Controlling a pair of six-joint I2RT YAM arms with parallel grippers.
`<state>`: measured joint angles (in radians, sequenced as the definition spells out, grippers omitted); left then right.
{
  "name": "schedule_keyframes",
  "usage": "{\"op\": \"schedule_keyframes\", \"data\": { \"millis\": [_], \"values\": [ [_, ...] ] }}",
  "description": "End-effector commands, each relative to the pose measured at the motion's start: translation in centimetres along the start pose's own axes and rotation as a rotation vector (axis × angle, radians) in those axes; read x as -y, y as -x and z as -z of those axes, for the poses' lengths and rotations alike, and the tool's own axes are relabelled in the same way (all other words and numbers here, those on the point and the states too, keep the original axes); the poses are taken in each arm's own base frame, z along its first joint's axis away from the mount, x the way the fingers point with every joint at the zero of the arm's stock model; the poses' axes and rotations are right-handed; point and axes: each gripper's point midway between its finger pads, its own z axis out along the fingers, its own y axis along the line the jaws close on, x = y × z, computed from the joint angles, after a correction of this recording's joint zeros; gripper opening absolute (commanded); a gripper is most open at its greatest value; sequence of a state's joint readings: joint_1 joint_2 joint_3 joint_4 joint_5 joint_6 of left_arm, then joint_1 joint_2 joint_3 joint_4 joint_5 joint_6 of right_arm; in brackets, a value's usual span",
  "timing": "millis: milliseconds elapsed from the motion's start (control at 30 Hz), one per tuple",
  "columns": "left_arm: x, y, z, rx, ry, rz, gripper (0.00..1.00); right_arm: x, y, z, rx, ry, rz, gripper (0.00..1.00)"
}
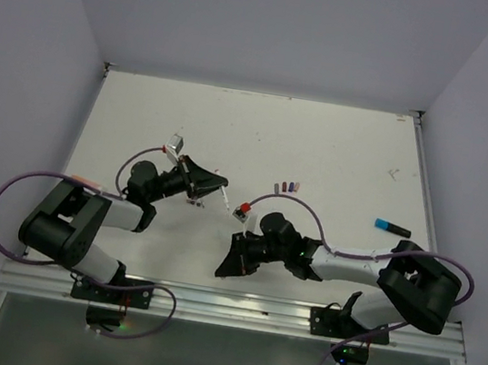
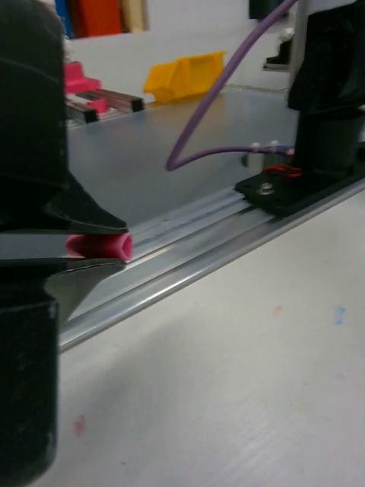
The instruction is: Open the pen caps
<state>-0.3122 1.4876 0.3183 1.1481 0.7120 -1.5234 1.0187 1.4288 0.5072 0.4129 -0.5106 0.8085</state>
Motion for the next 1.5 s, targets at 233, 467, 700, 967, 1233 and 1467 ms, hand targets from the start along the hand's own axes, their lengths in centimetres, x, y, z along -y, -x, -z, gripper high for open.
{"op": "schedule_keyframes", "data": {
  "millis": [233, 467, 700, 967, 1233, 1467],
  "values": [
    [1.1, 3.2, -0.3, 0.061, 0.187, -0.336, 0.00, 2.6, 2.5, 3.2, 0.002, -0.277, 0.031, 0.00],
    [-0.5, 5.8, 2.5, 0.149, 0.483, -0.508, 0.00, 6.9, 8.6, 8.2, 0.189, -0.487, -0.006, 0.00],
    [-1.8, 4.7, 3.9, 0.132, 0.516, -0.520, 0.00, 10.9, 15.9, 9.1, 0.229, -0.769, 0.111, 0.00],
    [-2.6, 3.9, 4.8, 0.095, 0.558, -0.532, 0.00, 16.2, 19.6, 8.0, 0.208, -0.979, 0.078, 0.00],
    [-3.3, 3.6, 4.1, 0.057, 0.568, -0.532, 0.00, 20.7, 20.2, 7.1, 0.161, -1.081, 0.044, 0.00],
    [-3.5, 3.1, 3.1, 0.033, 0.562, -0.543, 0.00, 23.0, 20.3, 8.3, 0.161, -1.173, 0.044, 0.00]
  ]
}}
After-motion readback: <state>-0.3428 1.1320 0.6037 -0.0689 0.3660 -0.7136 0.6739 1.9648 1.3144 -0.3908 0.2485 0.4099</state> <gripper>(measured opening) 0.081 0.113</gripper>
